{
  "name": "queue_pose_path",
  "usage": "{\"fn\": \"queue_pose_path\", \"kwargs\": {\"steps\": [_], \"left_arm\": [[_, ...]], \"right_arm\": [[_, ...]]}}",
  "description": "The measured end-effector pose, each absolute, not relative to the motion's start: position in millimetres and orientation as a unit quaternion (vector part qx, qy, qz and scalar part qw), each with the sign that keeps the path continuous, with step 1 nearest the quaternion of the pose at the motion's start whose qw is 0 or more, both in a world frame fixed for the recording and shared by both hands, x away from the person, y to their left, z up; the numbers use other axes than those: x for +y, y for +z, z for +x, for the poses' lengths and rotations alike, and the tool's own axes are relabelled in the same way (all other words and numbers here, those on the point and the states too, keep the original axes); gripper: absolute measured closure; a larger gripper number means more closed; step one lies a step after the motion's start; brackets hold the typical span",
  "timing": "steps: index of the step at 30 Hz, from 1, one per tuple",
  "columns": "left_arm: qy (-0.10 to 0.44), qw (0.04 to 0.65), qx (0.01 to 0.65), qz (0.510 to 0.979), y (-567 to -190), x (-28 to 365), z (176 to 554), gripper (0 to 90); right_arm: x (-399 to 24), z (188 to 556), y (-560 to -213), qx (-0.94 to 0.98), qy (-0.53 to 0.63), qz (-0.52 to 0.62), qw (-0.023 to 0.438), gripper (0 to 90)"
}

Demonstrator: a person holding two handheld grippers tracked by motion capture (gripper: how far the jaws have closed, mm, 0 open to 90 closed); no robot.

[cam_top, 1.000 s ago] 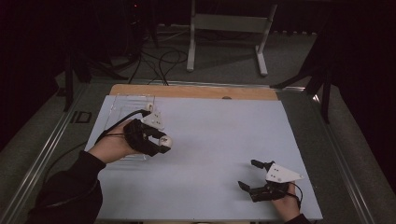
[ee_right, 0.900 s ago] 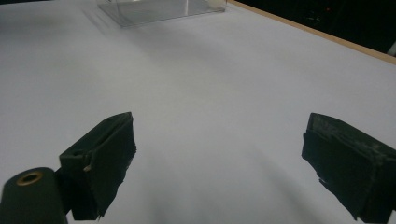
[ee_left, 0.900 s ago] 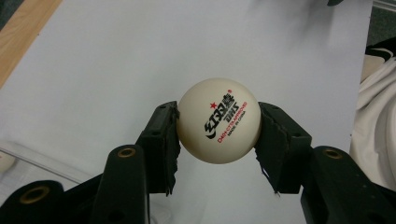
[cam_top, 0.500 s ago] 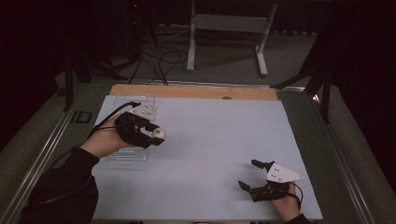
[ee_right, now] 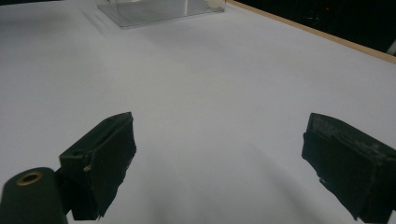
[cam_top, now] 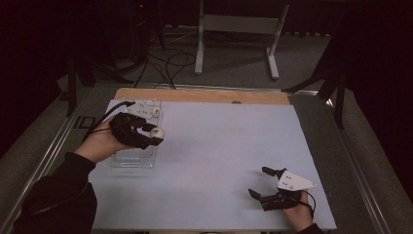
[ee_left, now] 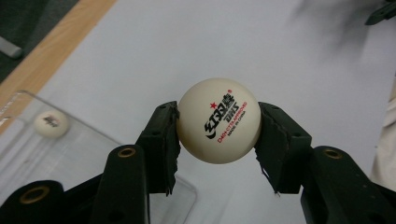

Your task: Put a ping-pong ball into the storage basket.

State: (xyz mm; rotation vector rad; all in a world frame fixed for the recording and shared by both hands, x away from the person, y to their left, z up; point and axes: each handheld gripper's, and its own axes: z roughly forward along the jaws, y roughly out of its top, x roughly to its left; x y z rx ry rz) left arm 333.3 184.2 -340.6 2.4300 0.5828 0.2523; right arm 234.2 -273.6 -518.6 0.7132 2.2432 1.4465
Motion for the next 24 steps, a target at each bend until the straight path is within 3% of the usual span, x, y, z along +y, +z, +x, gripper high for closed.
{"fn": "queue_pose_path", "kwargs": {"steps": [17, 24], "left_arm": [[0.135, 0.311, 0.282, 0.898, -334, 210, 337, 52.5], [0.156, 0.306, 0.343, 0.875, -335, 223, 343, 52.5]], "right_arm": [[-273, 234, -519, 0.798, 0.513, 0.254, 0.188, 9.5], [-273, 234, -519, 0.798, 0.514, 0.255, 0.186, 9.5]]}}
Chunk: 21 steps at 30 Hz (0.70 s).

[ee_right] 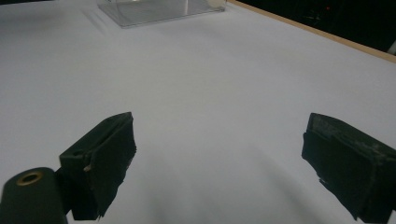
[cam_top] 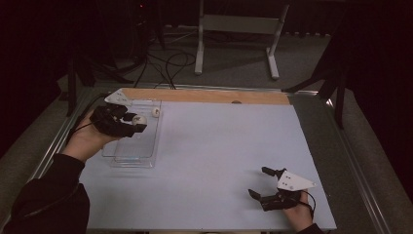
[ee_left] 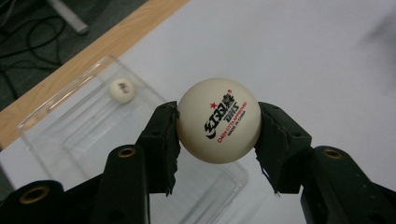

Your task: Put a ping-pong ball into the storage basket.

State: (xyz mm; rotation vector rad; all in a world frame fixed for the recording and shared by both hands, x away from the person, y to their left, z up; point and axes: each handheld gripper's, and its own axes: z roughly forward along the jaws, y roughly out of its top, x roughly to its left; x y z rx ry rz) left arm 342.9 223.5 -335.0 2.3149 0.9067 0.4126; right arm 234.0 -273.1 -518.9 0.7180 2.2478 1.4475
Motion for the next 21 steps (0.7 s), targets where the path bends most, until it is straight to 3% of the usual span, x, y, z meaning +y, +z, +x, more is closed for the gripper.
{"fn": "queue_pose_path", "kwargs": {"steps": [6, 21], "left_arm": [[0.16, 0.31, 0.378, 0.857, -341, 232, 347, 52.5], [0.141, 0.302, 0.38, 0.863, -373, 227, 352, 52.5]], "right_arm": [[-273, 234, -519, 0.799, 0.513, 0.253, 0.186, 9.5], [-273, 235, -520, 0.8, 0.512, 0.255, 0.182, 9.5]]}}
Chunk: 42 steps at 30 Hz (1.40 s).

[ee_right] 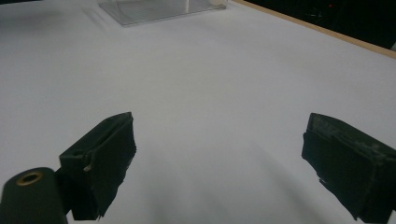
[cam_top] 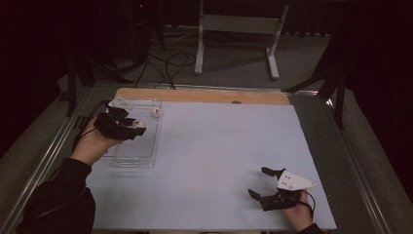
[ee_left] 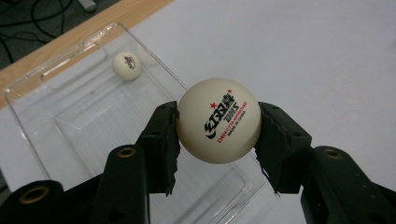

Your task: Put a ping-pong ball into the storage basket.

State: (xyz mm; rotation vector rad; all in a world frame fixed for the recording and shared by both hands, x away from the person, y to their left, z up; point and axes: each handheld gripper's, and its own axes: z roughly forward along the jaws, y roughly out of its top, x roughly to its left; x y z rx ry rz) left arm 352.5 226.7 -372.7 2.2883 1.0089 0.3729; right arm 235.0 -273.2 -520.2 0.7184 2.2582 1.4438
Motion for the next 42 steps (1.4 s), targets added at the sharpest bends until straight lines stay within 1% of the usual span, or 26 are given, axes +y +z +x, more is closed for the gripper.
{"fn": "queue_pose_path", "kwargs": {"steps": [11, 16, 28, 42], "left_arm": [[0.134, 0.285, 0.39, 0.865, -397, 226, 359, 52.5], [0.125, 0.283, 0.394, 0.865, -405, 224, 362, 52.4], [0.125, 0.263, 0.402, 0.868, -424, 221, 366, 52.4], [0.106, 0.245, 0.408, 0.873, -442, 220, 374, 52.3]], "right_arm": [[-273, 235, -521, 0.801, 0.511, 0.255, 0.18, 9.5], [-273, 235, -521, 0.801, 0.511, 0.254, 0.18, 9.5], [-273, 236, -521, 0.801, 0.512, 0.255, 0.177, 9.5], [-274, 236, -521, 0.8, 0.512, 0.256, 0.178, 9.5]]}}
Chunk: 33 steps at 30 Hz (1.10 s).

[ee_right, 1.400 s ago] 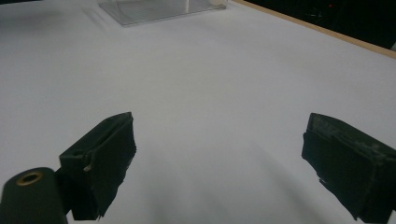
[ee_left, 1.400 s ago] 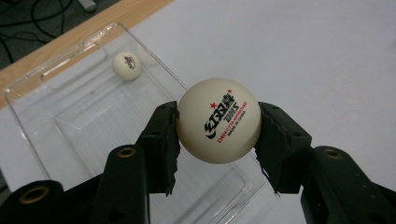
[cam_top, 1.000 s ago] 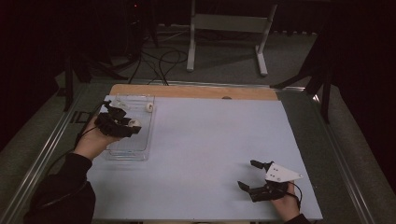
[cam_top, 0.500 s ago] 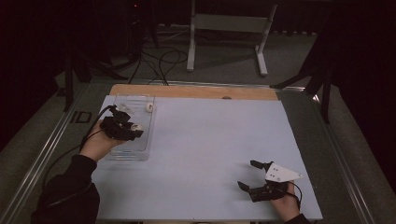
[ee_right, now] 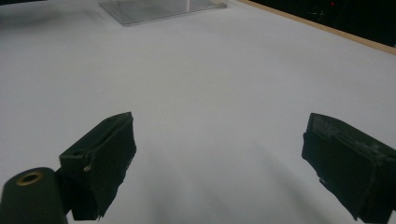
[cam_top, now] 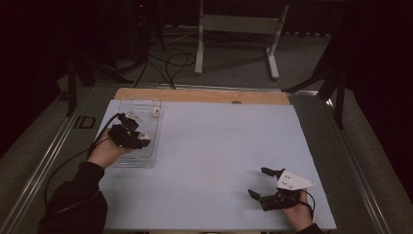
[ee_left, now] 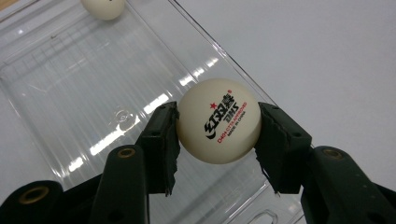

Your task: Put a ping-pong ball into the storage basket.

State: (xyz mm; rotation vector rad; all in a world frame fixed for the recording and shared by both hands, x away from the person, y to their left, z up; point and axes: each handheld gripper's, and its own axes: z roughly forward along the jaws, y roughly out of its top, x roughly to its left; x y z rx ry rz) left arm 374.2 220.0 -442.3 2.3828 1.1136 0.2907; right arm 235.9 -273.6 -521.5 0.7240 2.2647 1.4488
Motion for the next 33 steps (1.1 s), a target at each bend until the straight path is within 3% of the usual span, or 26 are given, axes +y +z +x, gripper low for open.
{"fn": "queue_pose_path", "kwargs": {"steps": [33], "left_arm": [[0.078, 0.191, 0.429, 0.88, -463, 211, 390, 52.0]], "right_arm": [[-275, 237, -522, 0.8, 0.512, 0.258, 0.178, 9.5]]}}
